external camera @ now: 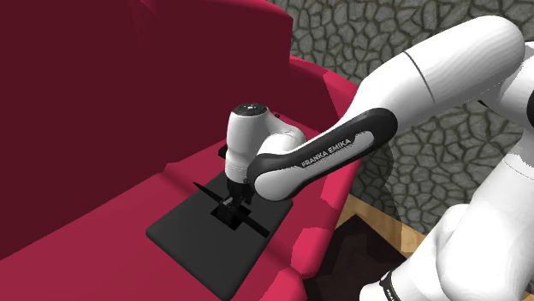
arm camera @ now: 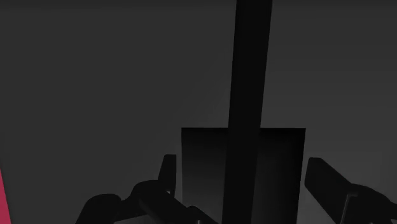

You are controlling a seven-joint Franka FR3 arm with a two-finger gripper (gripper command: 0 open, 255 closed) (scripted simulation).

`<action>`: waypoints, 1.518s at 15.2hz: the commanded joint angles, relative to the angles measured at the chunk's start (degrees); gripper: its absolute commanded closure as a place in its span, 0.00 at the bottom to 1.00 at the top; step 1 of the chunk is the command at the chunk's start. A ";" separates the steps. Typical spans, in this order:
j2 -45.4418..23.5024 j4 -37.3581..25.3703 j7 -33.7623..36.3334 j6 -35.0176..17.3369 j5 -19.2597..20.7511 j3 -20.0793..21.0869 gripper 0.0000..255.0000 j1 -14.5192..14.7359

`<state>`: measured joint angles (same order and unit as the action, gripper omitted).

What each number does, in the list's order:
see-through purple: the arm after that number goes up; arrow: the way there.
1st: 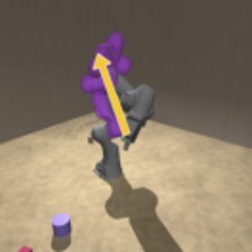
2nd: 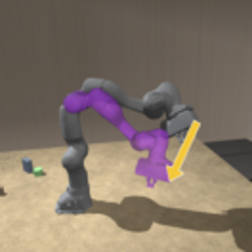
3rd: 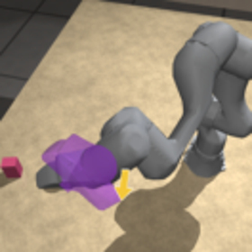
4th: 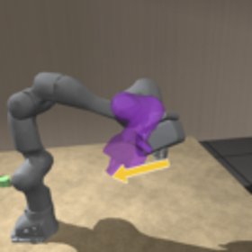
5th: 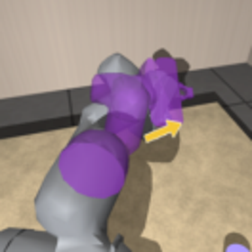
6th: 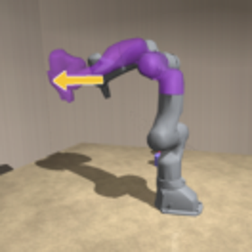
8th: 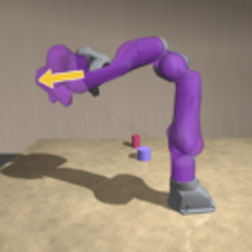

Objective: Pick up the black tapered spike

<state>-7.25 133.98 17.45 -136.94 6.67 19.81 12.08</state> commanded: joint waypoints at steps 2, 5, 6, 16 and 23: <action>-0.34 0.15 0.23 -0.50 0.22 -0.02 1.00 0.06; -0.31 0.15 0.23 -0.47 0.21 -0.01 1.00 0.07; -0.33 0.15 0.22 -0.49 0.22 -0.02 1.00 0.06; 2.77 -0.67 -1.22 3.17 -1.65 0.34 1.00 -0.17; 6.65 -2.35 -2.86 8.43 -3.75 0.50 1.00 -0.29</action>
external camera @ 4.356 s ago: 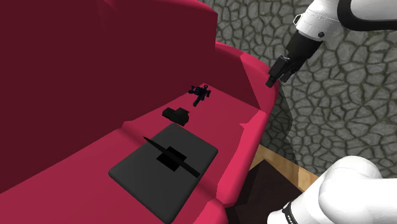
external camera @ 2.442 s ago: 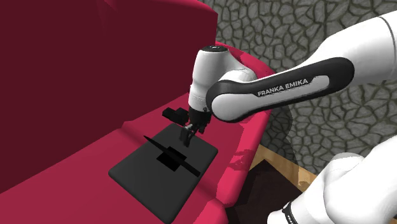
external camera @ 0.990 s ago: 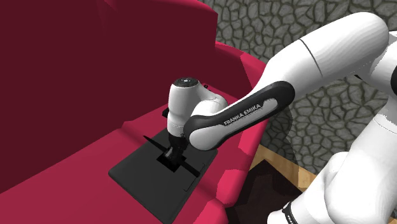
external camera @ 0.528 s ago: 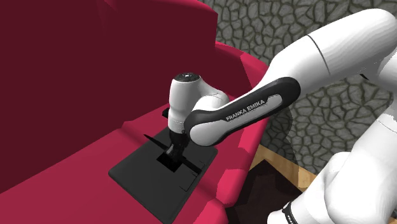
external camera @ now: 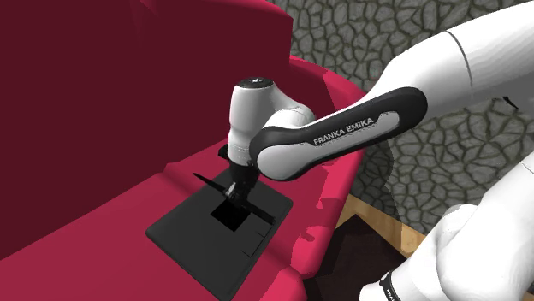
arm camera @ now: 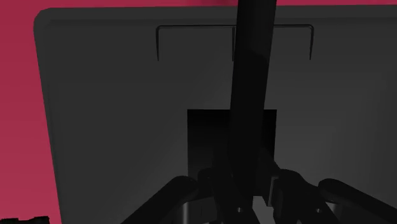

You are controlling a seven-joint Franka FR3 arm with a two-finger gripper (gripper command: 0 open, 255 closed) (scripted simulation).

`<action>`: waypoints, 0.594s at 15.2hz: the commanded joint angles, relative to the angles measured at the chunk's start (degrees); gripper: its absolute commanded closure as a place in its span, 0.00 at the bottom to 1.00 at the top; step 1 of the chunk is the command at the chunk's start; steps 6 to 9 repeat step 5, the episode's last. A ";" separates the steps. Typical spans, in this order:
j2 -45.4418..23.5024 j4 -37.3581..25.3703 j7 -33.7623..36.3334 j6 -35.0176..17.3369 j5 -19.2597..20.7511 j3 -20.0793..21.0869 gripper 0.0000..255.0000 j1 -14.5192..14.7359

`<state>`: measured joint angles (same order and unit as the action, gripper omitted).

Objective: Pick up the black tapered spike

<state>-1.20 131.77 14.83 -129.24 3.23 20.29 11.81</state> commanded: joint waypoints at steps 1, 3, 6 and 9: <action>1.12 -0.44 -0.44 1.49 -0.56 0.01 1.00 -0.02; 2.09 -1.07 -0.82 3.02 -1.03 0.00 1.00 -0.03; 2.16 -1.11 -0.85 3.14 -1.07 -0.01 1.00 -0.03; 2.16 -1.11 -0.85 3.14 -1.07 -0.01 1.00 -0.03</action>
